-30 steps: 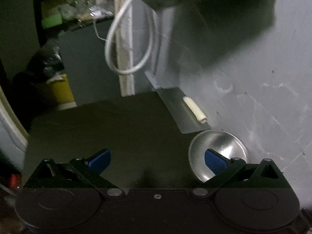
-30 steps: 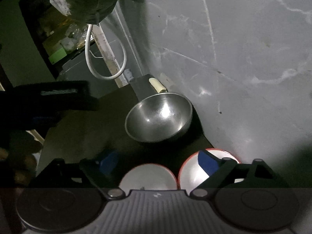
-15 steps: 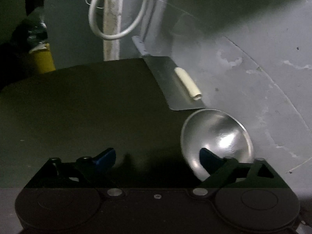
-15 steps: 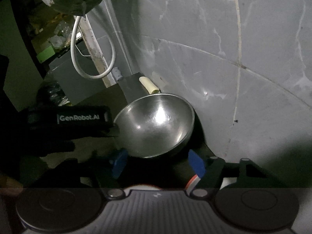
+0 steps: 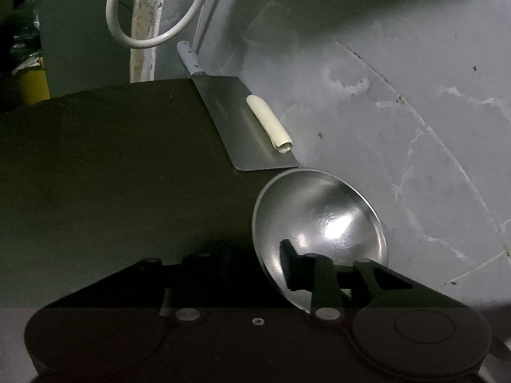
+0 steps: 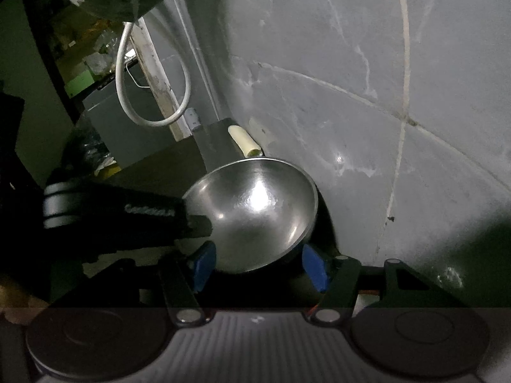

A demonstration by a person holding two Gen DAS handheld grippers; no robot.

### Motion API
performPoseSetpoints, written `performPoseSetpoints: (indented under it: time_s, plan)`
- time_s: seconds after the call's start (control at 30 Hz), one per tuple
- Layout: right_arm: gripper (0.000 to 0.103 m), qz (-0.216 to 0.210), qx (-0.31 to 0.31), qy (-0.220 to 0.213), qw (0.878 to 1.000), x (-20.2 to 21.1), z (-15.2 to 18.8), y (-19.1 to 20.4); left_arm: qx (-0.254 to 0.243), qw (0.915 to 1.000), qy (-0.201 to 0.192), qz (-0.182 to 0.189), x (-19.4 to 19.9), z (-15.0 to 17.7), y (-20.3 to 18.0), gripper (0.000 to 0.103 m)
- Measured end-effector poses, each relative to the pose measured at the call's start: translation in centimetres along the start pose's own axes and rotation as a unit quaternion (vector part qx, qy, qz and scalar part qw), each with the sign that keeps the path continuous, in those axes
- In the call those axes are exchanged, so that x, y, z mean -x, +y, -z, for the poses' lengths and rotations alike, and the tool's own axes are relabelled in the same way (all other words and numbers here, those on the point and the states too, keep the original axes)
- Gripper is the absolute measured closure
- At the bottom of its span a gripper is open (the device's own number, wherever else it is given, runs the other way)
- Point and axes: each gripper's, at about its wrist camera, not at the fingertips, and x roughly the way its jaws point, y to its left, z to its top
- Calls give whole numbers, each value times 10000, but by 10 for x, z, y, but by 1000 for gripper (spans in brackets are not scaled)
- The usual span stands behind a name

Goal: Organize plates and bowls
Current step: 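Lift the steel pot with both grippers and carry it toward the plate stack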

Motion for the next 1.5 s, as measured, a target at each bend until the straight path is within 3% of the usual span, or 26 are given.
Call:
performPoseSetpoints:
  time_s: [0.07, 0.23, 0.37, 0.53, 0.77, 0.97, 1.23, 1.5]
  plan:
    - [41, -17, -38, 63, 10000, -4, -2, -4, 50, 10000, 36, 49, -1, -1, 3, 86]
    - [48, -146, 14, 75, 9999, -6, -2, -6, -74, 9999, -60, -35, 4, 4, 4, 86]
    - [49, -366, 82, -154, 9992, 10, 4, -3, -141, 9991, -403, 21, 26, 9, 5, 86]
    - [51, -698, 185, -688, 9950, 49, 5, 5, -258, 9938, -1076, 84, 79, 17, -2, 85]
    - [54, -1032, 454, -1341, 9845, 129, 11, 26, -396, 9793, -1983, 95, 176, 42, -20, 85]
    - [54, -1309, 871, -1422, 9773, 201, 44, 44, -158, 9729, -2306, 67, 255, 98, -19, 84]
    - [54, -1627, 1202, -1430, 9688, 300, 121, 66, 281, 9635, -2645, 294, 353, 210, -7, 84]
    - [54, -1720, 1551, -1291, 9642, 368, 184, 84, 559, 9621, -2661, 216, 407, 290, 4, 85]
